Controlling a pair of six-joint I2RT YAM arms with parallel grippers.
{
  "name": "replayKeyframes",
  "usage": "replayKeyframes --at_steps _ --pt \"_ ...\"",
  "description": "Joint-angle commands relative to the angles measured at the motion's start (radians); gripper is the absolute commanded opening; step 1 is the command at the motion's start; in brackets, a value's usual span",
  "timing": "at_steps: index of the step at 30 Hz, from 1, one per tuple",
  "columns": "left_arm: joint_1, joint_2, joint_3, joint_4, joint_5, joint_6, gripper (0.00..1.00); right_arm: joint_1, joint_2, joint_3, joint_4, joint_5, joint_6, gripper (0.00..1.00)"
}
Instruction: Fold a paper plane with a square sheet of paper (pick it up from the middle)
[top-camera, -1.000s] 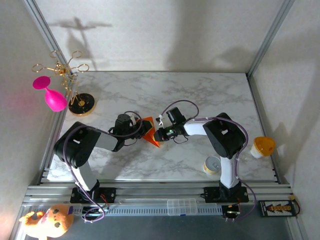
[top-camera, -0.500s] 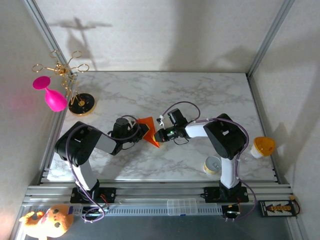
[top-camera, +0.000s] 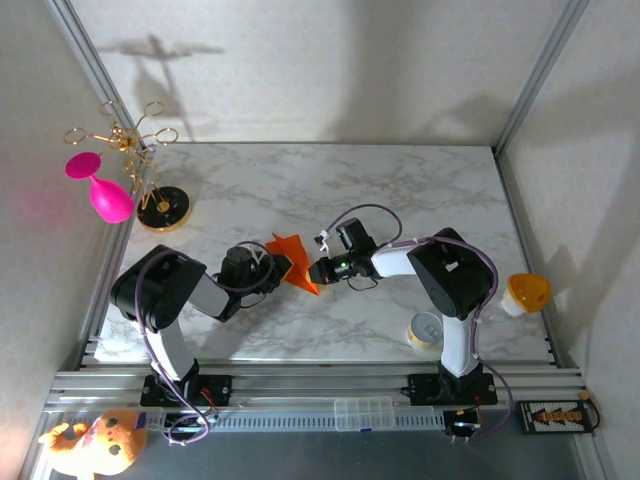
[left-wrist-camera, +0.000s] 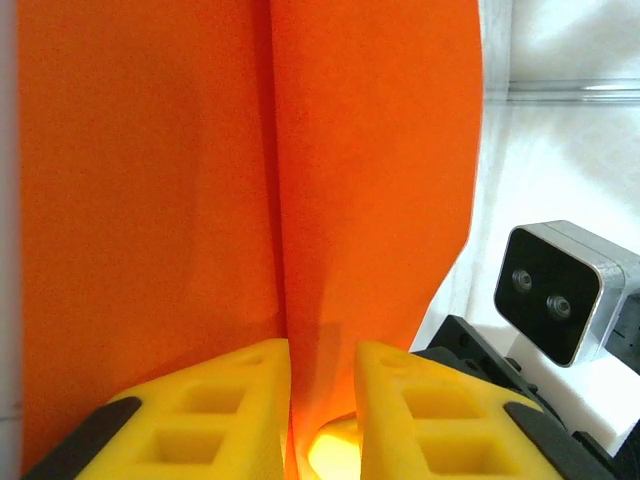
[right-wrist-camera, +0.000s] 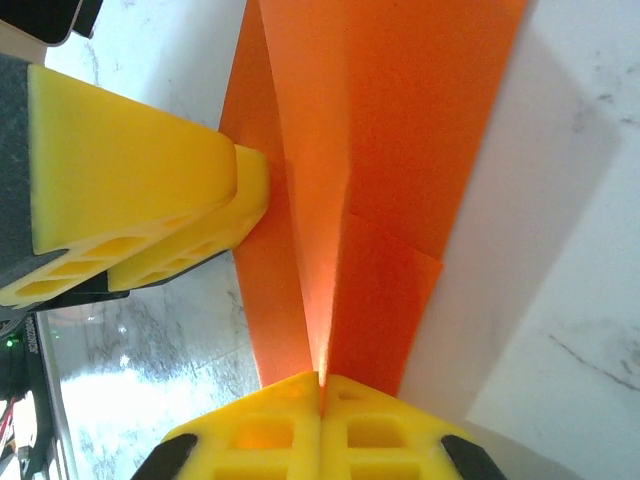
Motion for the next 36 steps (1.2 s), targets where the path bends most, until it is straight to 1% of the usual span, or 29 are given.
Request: replayKeyframes --at_steps 1,7,13,21,27,36 --pt "0.003 0.004 -0.016 0.027 -0.033 -0.020 0.23 -0.001 0.090 -0.059 -0.127 0.188 0.014 0.00" --pt "0.003 -0.030 0.027 0.005 0.001 0.001 0.23 -0.001 0.102 -0.051 -0.150 0.191 0.000 0.00" --pt "0.000 -0.060 0.091 -0.023 0.062 0.064 0.21 -0.001 0.116 -0.038 -0.178 0.212 -0.012 0.00" --pt "-0.004 0.021 0.145 -0.010 0.106 0.080 0.16 0.000 0.125 -0.021 -0.198 0.223 -0.017 0.00" --pt "-0.007 0.076 0.151 0.008 0.108 0.073 0.15 0.001 0.124 -0.015 -0.207 0.228 -0.022 0.00" --pt "-0.007 0.114 0.143 0.023 0.102 0.069 0.15 0.001 0.122 -0.010 -0.215 0.231 -0.027 0.01"
